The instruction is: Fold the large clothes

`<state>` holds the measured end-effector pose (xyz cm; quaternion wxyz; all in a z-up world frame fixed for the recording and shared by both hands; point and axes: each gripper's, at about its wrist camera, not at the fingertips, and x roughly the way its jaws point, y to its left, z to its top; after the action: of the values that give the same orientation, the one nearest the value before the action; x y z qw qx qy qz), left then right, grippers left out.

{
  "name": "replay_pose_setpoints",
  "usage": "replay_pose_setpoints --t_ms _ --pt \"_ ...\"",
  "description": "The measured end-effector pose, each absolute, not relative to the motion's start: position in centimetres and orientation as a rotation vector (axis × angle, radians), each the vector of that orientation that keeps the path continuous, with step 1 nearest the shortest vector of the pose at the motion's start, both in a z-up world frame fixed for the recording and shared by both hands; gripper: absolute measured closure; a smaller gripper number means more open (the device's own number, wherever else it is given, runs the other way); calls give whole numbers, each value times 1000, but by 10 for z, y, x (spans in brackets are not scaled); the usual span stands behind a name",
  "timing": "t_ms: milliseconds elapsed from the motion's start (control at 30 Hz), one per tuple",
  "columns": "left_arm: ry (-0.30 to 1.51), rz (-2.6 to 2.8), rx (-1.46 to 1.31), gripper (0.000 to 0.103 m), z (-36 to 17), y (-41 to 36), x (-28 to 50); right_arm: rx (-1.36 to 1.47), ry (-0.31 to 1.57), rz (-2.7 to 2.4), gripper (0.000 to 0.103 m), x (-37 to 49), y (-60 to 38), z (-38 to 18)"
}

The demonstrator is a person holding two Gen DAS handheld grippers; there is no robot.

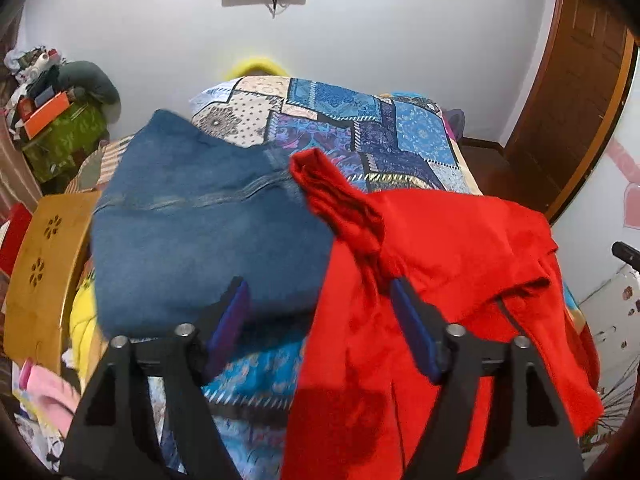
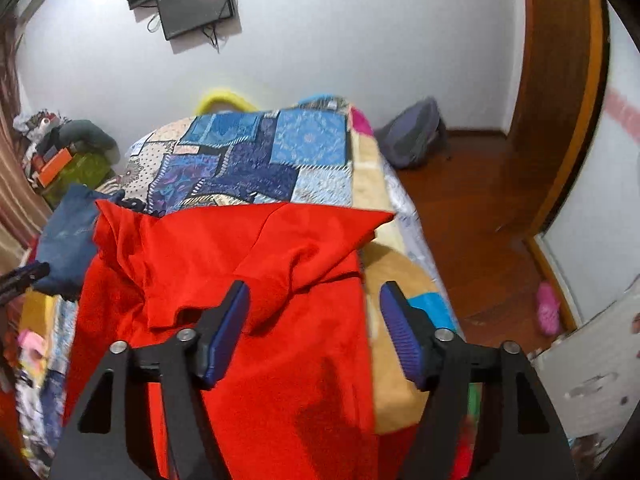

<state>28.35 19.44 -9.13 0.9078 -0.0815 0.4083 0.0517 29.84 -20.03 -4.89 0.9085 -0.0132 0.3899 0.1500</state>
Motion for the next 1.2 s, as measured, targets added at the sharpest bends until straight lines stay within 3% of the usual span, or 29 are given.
replay_pose_setpoints --t_ms 67,167,400,867,1033,1200 --pt "854 104 -183 14 -89 201 268 -63 779 298 33 286 -202 -45" --pt "867 105 -209 13 -88 214 243 -114 763 284 19 268 -205 -43" --pt "959 125 -212 12 -113 231 198 -143 805 282 19 237 -219 -63" --pt "1236 -7 -362 12 -234 209 159 -27 1111 279 19 202 -250 -152" --pt "1273 -31 -429 12 -257 200 155 114 1221 298 19 194 -263 -180" --pt "1251 -84 -555 12 -263 200 152 204 1186 306 17 189 -272 -182"
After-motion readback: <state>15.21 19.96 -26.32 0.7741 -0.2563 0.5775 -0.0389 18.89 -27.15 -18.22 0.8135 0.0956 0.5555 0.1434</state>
